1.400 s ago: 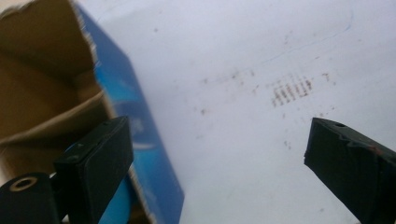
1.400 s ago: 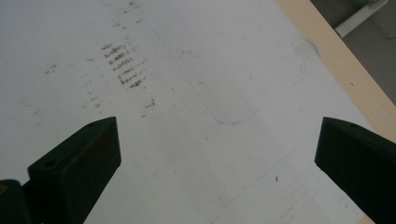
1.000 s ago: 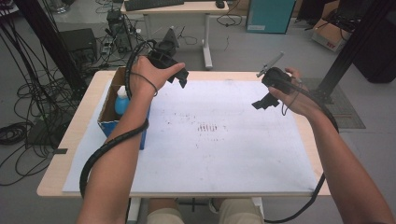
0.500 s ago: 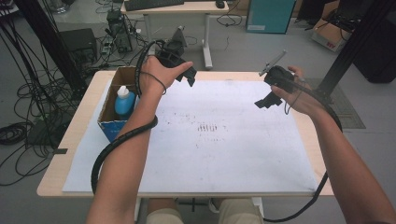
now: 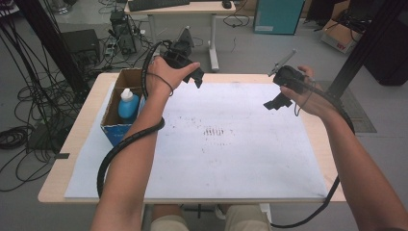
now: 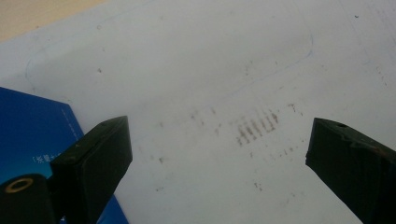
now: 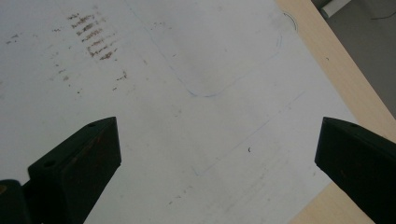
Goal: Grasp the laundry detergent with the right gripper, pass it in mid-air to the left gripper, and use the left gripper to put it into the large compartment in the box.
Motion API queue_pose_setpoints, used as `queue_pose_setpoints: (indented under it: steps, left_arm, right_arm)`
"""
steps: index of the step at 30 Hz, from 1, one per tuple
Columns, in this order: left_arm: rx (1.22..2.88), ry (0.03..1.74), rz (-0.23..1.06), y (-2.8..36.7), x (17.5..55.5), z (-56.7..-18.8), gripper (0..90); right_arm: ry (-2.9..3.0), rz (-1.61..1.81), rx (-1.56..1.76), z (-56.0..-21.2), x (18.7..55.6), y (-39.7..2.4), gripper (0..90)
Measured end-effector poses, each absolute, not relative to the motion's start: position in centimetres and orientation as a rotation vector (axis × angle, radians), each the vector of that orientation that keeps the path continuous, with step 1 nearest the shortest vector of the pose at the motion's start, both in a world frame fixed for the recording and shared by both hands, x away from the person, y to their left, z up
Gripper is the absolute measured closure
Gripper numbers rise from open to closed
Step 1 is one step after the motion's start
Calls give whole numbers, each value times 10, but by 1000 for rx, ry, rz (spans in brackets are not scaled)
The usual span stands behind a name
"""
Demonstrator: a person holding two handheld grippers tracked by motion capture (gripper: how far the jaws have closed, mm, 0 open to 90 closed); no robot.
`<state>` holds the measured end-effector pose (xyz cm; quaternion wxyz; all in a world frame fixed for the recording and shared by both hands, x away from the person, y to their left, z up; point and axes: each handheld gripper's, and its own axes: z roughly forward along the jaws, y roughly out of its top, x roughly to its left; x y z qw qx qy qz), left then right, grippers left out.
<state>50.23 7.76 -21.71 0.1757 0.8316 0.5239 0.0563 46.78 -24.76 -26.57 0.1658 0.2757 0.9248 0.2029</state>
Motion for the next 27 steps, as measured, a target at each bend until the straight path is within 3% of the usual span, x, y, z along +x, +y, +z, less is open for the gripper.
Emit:
queue_pose_setpoints:
  steps: [27]
  left_arm:
    - [2366, 1475, 170, 75, 503, -219, 70]
  right_arm:
    - [2647, 575, 778, -268, 469, -246, 2]
